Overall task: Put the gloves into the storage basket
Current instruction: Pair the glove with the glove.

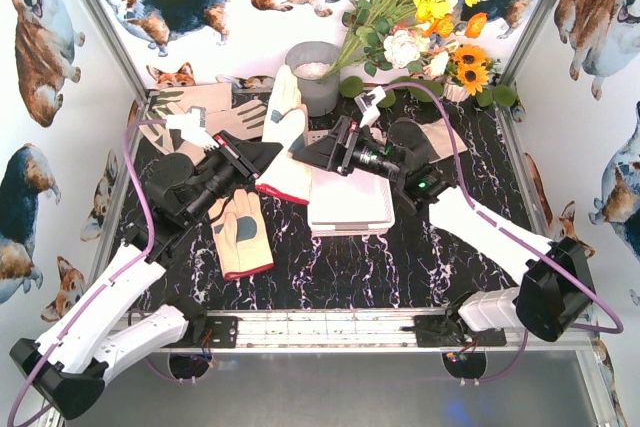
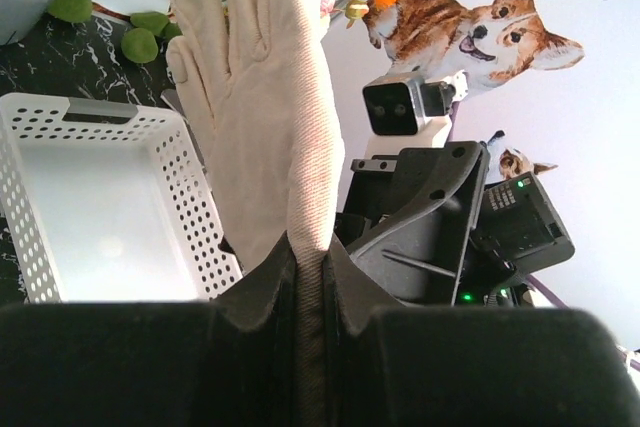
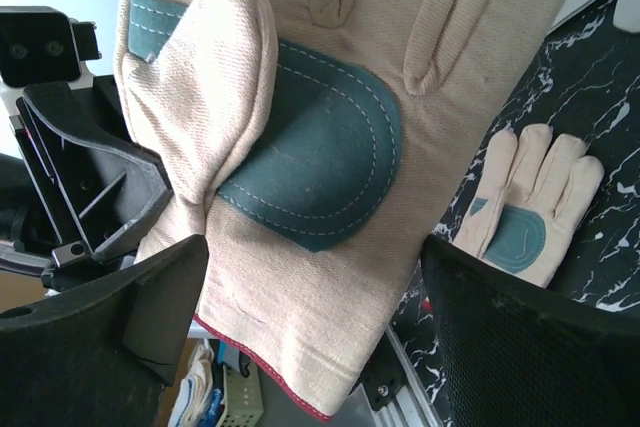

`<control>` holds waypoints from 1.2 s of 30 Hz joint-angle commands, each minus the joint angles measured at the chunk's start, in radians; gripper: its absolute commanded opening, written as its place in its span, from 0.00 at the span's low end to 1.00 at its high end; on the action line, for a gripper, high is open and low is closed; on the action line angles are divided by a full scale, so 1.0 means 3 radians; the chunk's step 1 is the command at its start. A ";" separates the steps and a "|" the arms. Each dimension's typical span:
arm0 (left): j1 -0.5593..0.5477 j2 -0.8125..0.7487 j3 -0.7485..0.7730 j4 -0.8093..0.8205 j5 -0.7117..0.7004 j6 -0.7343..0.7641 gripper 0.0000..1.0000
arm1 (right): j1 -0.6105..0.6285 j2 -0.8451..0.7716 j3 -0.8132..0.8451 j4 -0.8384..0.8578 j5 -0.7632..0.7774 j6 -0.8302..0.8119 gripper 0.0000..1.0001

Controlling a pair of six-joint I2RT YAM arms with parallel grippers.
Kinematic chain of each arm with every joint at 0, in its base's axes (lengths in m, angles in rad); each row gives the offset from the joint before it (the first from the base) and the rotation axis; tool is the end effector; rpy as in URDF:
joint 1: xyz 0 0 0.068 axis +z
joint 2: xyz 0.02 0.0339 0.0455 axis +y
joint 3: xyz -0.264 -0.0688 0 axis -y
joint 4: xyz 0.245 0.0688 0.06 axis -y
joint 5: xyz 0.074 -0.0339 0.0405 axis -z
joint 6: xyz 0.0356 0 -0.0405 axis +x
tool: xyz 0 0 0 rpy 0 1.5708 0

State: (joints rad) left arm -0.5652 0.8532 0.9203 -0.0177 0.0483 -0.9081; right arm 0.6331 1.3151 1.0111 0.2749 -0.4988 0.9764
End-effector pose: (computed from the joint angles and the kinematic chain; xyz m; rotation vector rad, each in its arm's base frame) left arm 0.1648 -0.1066 0.3941 -0.2401 1.6317 -1.1933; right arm 0.2400 0.1972 0.3498 -0.1320 1.8587 1.5856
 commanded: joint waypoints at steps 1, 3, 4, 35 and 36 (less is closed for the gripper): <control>0.0022 -0.0058 -0.0019 0.0202 0.0055 -0.0021 0.00 | 0.0017 -0.0011 -0.0050 0.0437 -0.0142 0.0124 0.86; 0.0023 -0.0060 -0.0026 0.0185 0.0054 -0.0015 0.00 | 0.0017 -0.0021 -0.0052 0.0479 -0.0156 0.0125 0.74; 0.0023 -0.0062 -0.0030 0.0175 0.0054 -0.0015 0.00 | 0.0017 -0.0026 -0.0056 0.0494 -0.0166 0.0125 0.67; 0.0047 -0.0153 0.0153 -0.0773 -0.0547 0.0477 0.33 | 0.0021 -0.0264 0.0237 -0.0782 0.0129 -0.0784 0.00; 0.0044 -0.0161 0.0187 -0.0841 -0.0587 0.0520 0.36 | 0.0024 -0.0274 0.0271 -0.0894 0.0175 -0.0852 0.00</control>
State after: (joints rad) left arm -0.5610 0.8246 0.9142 -0.2047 -0.0593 -0.8211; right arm 0.6403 1.2881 1.0050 0.1040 -0.4980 0.8310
